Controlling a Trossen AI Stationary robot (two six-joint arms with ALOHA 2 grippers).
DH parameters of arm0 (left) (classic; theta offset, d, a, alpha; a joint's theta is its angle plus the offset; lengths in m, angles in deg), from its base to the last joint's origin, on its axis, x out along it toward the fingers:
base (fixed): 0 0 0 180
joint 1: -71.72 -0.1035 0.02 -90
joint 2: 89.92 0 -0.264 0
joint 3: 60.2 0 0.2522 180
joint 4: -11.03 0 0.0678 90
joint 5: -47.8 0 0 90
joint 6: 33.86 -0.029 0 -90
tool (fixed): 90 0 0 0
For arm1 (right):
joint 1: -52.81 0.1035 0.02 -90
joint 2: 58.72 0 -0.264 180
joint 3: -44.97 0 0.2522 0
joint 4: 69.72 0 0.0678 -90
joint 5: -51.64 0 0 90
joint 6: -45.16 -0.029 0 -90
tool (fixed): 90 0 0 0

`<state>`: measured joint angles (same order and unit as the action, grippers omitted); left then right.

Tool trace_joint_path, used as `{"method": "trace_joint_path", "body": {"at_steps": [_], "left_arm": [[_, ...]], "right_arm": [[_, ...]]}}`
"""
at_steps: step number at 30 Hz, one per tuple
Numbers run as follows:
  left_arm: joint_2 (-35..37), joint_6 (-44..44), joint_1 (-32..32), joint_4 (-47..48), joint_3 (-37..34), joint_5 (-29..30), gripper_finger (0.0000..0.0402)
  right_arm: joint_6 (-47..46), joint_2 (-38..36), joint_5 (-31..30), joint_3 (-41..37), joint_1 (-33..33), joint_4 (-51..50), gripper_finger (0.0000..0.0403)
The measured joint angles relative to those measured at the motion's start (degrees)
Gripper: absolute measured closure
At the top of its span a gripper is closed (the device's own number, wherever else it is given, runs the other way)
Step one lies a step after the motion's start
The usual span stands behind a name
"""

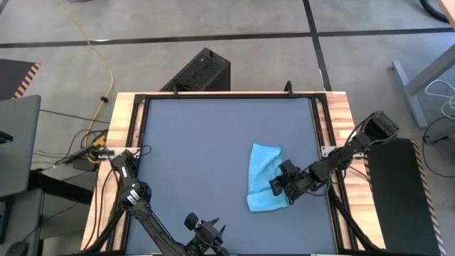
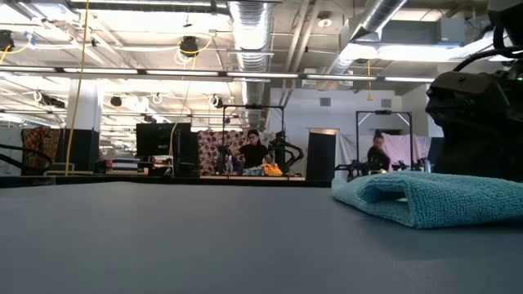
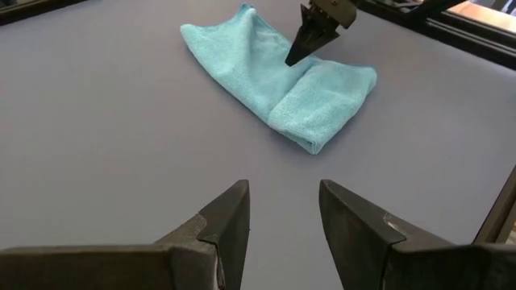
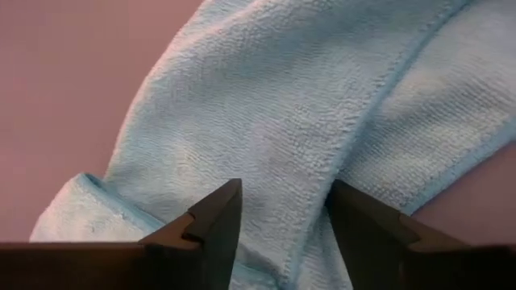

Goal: Roll towel
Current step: Roll the blue microfiber towel

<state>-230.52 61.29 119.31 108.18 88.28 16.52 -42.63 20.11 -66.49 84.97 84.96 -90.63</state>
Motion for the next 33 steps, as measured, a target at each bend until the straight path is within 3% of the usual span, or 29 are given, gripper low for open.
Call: {"method": "trace_joint_path", "body": {"at_steps": [15,23,33], "left_arm": [[0.00,0.02,0.00,0.02,0.00,-0.01,0.0262],[0.00,0.07,0.00,0.01,0.00,-0.38,0.0262],[0.00,0.04,0.09,-0.16,0.00,-0.43,0.0262]], "right_arm": [[-0.24,-1.25,1.42,-0.13,0.17,-2.90,0.0388],[-0.68,-1.88,1.27,-0.13,0.87,-2.86,0.0368],[-2.07,-8.90,-0.61,-0.11,2.37,-10.51,0.0385]]}}
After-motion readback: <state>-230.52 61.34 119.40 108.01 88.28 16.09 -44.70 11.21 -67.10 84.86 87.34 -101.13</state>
